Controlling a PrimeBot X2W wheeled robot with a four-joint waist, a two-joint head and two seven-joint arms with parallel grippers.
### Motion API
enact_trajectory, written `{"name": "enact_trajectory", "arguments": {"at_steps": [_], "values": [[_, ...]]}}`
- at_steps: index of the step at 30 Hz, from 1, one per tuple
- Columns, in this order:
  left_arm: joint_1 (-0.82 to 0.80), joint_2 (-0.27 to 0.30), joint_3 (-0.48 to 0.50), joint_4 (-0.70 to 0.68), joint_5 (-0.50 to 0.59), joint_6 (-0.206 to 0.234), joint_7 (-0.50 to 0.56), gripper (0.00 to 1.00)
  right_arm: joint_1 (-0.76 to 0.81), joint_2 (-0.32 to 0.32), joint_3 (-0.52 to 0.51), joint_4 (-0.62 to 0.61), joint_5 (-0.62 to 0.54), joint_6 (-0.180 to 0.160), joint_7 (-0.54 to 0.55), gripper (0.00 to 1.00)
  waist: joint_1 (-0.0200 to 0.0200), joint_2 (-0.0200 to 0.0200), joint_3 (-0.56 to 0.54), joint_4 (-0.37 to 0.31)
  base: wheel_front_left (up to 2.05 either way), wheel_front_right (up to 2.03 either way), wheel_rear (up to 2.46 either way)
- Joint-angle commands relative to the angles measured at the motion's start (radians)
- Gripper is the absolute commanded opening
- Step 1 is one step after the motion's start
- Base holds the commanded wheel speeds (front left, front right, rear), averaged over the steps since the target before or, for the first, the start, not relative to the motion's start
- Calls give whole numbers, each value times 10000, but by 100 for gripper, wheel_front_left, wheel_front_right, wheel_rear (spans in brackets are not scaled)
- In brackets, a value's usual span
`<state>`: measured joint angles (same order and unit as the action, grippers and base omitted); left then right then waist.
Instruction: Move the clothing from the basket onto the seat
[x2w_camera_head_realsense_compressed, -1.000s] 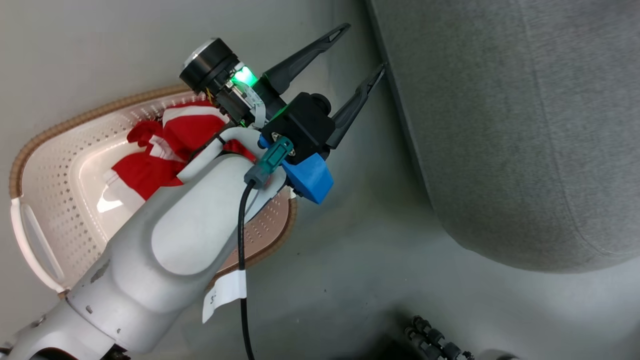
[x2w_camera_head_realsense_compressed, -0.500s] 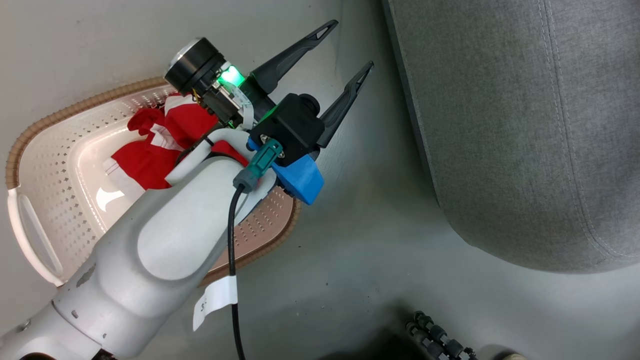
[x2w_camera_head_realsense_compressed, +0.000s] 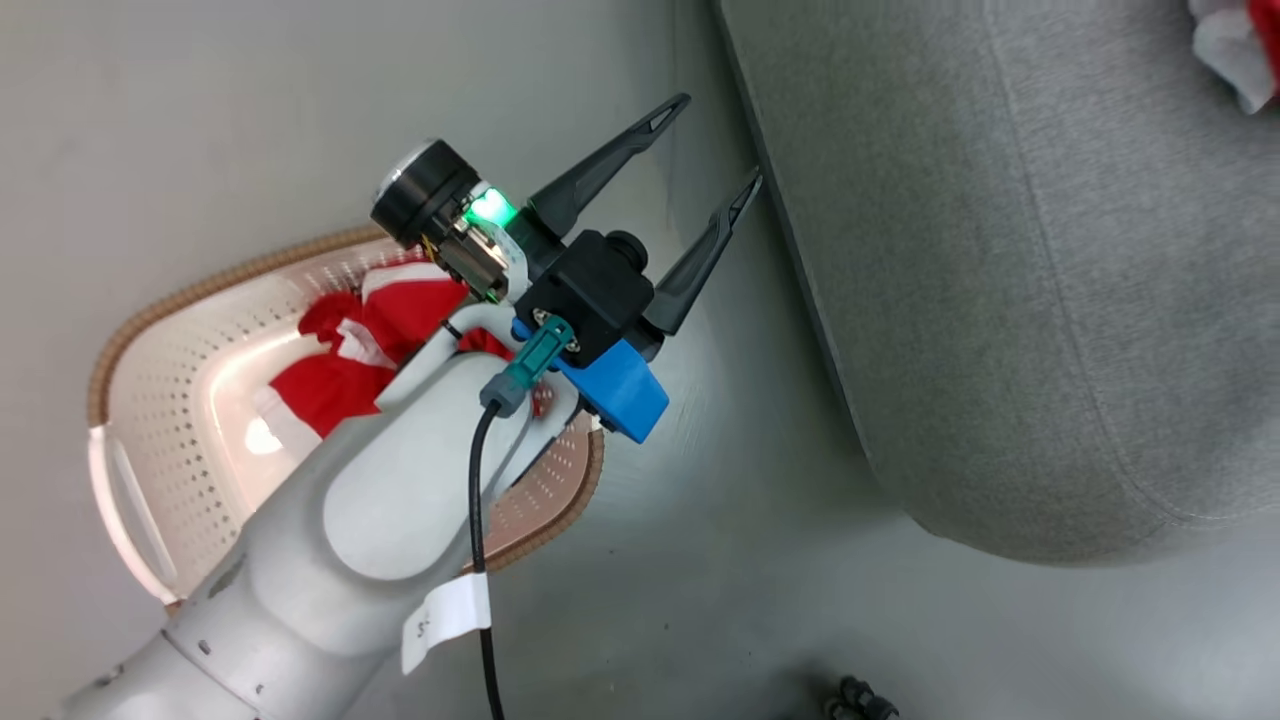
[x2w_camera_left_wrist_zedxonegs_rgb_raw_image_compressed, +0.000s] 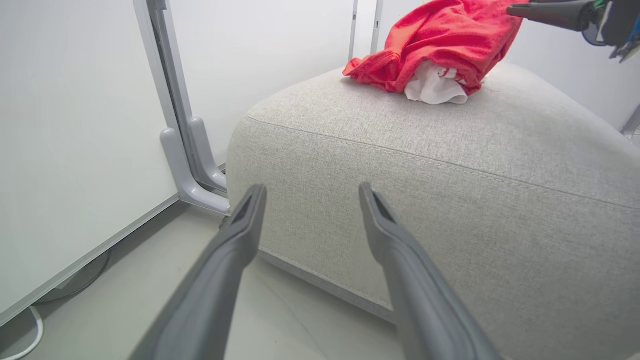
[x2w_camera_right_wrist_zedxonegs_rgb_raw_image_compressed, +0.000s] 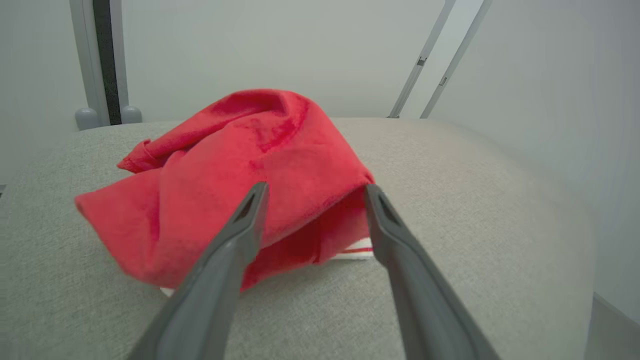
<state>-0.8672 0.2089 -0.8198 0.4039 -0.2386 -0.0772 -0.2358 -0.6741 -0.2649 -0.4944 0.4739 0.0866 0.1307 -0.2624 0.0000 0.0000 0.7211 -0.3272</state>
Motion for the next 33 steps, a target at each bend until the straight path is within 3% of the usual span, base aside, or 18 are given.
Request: {"name": "enact_trajectory", "arguments": {"at_steps": [1, 7, 13, 22, 33], "values": [[117, -93, 45, 92, -81, 59, -95, 100, 390, 5, 33, -244, 19, 1, -36, 100, 0, 0, -594, 100, 0, 0, 0], [557, -545, 315, 599, -418, 138, -292, 100, 1709, 260, 593, -1810, -154, 1, -36, 100, 0, 0, -1783, 404, 0, 0, 0], [1203, -798, 1062, 262, -545, 197, -303, 100, 2342, 576, 1919, -2766, -228, 1, -36, 100, 0, 0, -2830, 964, 0, 0, 0], [2592, -1030, 2956, -328, -490, 433, -305, 100, 2704, 718, 3895, -3076, -95, 1, -36, 100, 0, 0, -3976, 2029, 0, 0, 0], [4219, -1241, 5242, -926, 173, 341, -305, 100, 3105, 1098, 4940, -2971, 258, 1, -36, 100, 0, 0, -5019, 2979, 0, 0, 0]]}}
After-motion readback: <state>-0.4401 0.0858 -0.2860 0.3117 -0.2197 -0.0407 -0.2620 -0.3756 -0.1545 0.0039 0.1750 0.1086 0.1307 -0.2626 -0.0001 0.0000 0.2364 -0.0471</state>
